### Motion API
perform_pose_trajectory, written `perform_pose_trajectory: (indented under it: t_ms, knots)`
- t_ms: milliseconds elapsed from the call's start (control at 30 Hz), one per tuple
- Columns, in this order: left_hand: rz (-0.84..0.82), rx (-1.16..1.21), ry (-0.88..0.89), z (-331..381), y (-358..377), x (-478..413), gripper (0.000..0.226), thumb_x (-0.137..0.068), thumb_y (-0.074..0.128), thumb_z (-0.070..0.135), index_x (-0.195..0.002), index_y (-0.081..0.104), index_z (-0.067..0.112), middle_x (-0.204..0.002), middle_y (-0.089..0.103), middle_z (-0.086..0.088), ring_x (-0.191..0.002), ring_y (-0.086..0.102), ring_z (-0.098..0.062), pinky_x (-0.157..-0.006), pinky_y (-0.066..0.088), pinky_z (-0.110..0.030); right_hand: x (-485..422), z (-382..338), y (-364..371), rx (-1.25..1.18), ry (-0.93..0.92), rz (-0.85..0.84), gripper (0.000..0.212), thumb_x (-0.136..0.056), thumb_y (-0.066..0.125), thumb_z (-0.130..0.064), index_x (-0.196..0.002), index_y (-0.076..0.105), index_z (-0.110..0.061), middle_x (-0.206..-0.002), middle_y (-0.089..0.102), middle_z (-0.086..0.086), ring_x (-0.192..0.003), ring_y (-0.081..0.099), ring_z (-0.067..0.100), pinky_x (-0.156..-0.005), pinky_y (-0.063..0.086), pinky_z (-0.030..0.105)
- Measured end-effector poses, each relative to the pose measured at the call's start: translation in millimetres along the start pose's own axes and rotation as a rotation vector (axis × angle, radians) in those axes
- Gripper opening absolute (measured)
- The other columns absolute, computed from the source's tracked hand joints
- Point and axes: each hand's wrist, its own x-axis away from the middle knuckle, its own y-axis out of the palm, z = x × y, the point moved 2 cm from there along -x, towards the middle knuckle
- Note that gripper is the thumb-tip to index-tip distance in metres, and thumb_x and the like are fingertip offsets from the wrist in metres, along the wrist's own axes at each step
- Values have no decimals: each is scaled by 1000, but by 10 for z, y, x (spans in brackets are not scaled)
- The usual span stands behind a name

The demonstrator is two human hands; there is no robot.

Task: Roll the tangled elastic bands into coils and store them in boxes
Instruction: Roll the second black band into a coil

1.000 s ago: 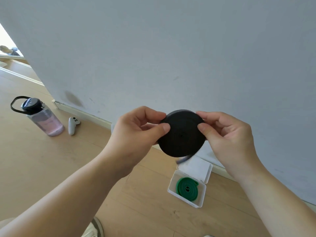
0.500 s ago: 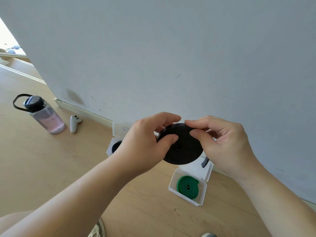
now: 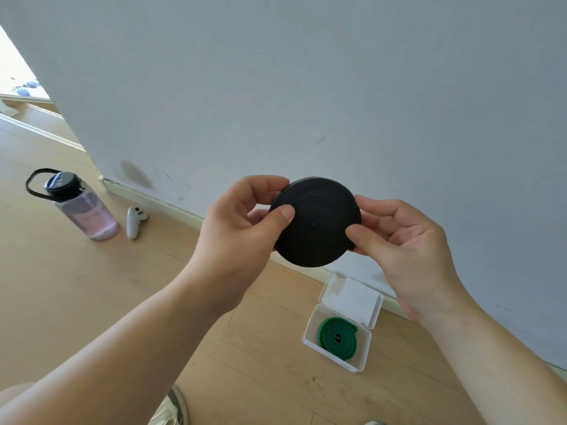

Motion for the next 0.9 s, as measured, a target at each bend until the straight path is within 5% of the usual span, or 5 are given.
perform_pose_trajectory:
  t_ms: [133,233,433,733,900]
  knots:
    - [-18,-37,-44,-39,-12,-13,25,-95,71,7,-110,69,28,-107,74,5,-97,73,-25,-77,64,-43,-41,16,11,-46,29,47,29,-90,69,8,-96,77,-19,-96,81,4,-89,78,17,-76,62,28]
    - [-100,-301,-8,-73,-5,-7,30,-91,74,17,-112,63,35,-112,68,20,-95,69,1,-64,58,-20,-8,19,18,114,-4,-8,32,-91,69,6,-93,80,-24,-93,82,-4,-92,77,11,-85,61,26]
    - [-285,-581,129,-119,103,86,39,-92,69,12,-119,69,41,-101,71,25,-95,65,4,-79,55,-14,57,73,119,335,-28,-123,38,-94,66,3,-91,82,-31,-90,81,-12,-93,75,8,-88,59,28]
    - [-108,-323,0,-99,28,56,31,-92,73,9,-109,75,35,-89,74,21,-86,66,4,-62,48,-3,-64,78,59,87,91,-16,15,-79,84,-3,-88,81,-16,-86,81,7,-86,78,22,-83,62,34]
    - [-18,-291,-20,-119,-94,46,30,-92,73,10,-107,75,35,-86,75,12,-80,69,2,-59,49,-6,-107,91,180,134,71,-50,21,-81,83,0,-93,79,-17,-89,82,-1,-87,78,14,-77,60,21]
